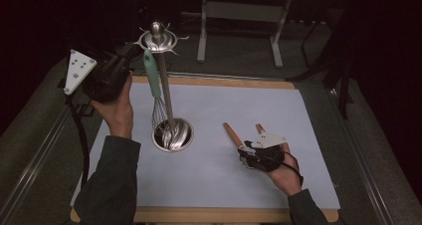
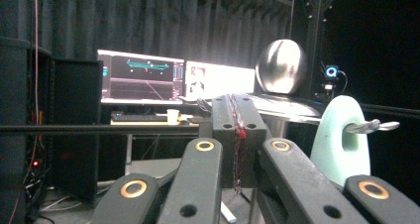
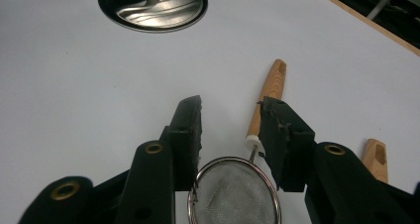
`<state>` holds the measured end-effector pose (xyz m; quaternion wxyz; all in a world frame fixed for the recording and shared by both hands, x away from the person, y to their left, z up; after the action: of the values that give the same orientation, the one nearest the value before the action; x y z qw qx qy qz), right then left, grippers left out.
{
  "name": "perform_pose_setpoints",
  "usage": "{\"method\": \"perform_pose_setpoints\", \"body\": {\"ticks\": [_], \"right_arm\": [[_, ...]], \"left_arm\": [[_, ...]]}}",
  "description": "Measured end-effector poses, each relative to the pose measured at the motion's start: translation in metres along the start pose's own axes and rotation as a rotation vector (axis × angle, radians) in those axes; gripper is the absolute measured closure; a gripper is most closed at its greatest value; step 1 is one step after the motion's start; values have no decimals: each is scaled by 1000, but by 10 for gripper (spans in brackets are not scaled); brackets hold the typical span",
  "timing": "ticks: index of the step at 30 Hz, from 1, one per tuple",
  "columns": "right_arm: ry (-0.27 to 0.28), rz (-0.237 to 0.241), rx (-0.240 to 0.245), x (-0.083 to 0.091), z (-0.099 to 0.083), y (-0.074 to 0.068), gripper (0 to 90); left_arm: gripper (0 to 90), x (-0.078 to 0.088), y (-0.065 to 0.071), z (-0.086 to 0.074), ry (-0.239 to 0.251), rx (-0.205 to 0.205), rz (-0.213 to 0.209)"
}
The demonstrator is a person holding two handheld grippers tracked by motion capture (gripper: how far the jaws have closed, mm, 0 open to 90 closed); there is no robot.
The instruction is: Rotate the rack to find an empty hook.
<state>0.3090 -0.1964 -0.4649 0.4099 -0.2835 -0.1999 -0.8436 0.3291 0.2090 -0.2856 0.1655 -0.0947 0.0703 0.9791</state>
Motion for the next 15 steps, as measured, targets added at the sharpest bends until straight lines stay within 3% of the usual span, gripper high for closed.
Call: {"method": "perform_pose_setpoints", "body": {"ticks": [15], "right_arm": [[-4,-7,5,0,-1,1,602]], "left_arm": [[900,-13,-5,4,-37,-13,40]]}}
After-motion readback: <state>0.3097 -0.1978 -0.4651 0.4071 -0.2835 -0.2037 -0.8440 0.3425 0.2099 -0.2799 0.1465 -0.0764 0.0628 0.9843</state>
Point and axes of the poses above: each handheld gripper's, and its own axes: x roughly backward along the jaws, z roughly out of its top, y roughly to its right, the point moved 1 cm from there along -x, roughly forward along the jaws, and after that the axes turned 4 degrees about z, right-handed, at the moved point
